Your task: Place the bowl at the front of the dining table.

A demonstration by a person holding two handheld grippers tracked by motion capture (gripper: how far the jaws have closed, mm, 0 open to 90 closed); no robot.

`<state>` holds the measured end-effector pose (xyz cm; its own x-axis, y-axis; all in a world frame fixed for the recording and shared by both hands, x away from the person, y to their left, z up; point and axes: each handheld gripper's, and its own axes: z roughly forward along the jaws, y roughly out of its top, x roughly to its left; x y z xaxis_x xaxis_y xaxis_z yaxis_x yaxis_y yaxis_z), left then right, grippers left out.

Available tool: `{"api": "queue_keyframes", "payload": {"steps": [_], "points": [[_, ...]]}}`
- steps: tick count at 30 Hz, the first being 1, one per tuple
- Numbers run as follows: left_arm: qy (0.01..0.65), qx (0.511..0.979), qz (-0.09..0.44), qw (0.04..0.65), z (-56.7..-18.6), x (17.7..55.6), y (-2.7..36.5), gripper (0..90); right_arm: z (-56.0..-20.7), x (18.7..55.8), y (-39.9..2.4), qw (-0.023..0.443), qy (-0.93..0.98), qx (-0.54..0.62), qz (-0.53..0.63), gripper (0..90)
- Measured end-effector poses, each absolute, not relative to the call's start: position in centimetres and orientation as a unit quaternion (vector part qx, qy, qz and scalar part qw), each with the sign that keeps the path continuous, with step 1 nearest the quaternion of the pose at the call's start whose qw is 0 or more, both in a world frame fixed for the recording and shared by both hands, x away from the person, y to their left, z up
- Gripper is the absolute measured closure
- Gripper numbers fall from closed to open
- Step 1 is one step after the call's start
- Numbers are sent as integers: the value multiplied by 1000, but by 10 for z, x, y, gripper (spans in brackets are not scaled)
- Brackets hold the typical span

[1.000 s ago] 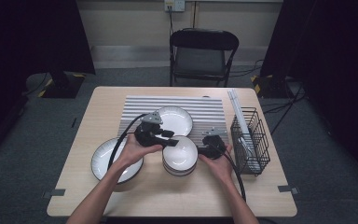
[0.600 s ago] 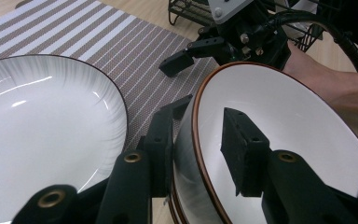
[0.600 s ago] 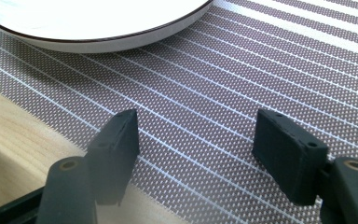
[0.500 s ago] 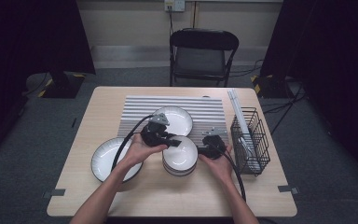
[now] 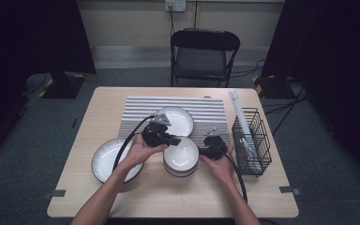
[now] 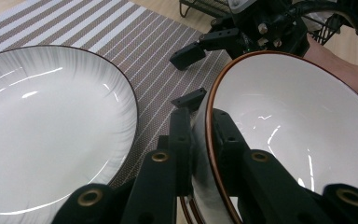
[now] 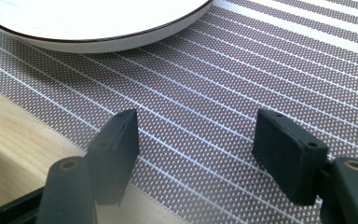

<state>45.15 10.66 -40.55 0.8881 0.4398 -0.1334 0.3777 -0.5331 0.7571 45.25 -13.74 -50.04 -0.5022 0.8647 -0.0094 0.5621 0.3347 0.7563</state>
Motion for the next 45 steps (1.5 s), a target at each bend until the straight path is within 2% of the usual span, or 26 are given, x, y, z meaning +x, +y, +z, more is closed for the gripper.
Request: {"api": "queue_keyframes", "payload": {"steps": [45], "points": [[249, 846, 46, 469, -398, 448, 123, 801, -500, 452, -138, 210, 789, 453, 359, 310]]}}
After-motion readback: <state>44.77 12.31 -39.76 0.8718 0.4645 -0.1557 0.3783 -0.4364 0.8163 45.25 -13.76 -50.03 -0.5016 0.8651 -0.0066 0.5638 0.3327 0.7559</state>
